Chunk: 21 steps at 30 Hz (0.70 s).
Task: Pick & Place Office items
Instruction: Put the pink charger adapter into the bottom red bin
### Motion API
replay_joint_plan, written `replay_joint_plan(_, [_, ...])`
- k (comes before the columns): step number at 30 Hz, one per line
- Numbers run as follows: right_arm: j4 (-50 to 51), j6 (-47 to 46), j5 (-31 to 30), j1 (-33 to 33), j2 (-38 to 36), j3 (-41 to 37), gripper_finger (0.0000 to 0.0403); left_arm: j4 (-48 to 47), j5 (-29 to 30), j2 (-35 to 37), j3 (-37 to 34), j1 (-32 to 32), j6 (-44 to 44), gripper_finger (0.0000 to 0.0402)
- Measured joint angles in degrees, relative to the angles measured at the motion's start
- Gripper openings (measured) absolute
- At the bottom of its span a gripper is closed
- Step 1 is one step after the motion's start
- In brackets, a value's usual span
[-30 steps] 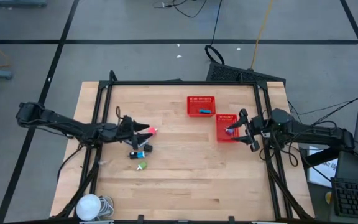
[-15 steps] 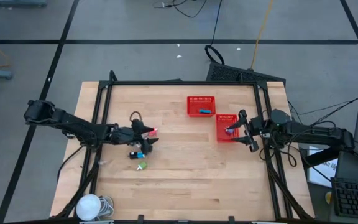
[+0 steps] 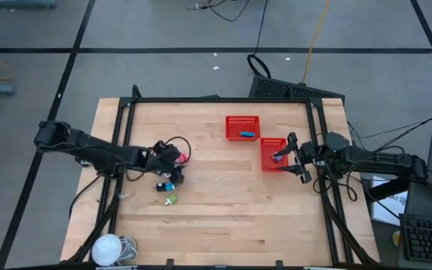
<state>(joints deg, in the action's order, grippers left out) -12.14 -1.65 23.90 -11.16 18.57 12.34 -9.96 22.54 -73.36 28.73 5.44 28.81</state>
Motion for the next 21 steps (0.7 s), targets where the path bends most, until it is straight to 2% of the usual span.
replay_joint_plan(10, [0.14, 0.66, 0.15, 0.00, 0.00, -0.02, 0.0221, 2.07, -0.07, -9.63, 0.09, -2.66, -2.73, 0.0296])
replay_joint_plan(14, [0.17, 0.85, 0.15, 0.00, -0.02, -0.02, 0.0221, 3.53, -0.01, -10.58, 0.13, -3.14, -3.25, 0.0296])
replay_joint_plan(21, [0.22, 0.85, 0.15, 0.00, 0.00, -0.02, 0.0221, 4.88, 0.26, -10.21, 0.02, -3.18, -9.46, 0.0296])
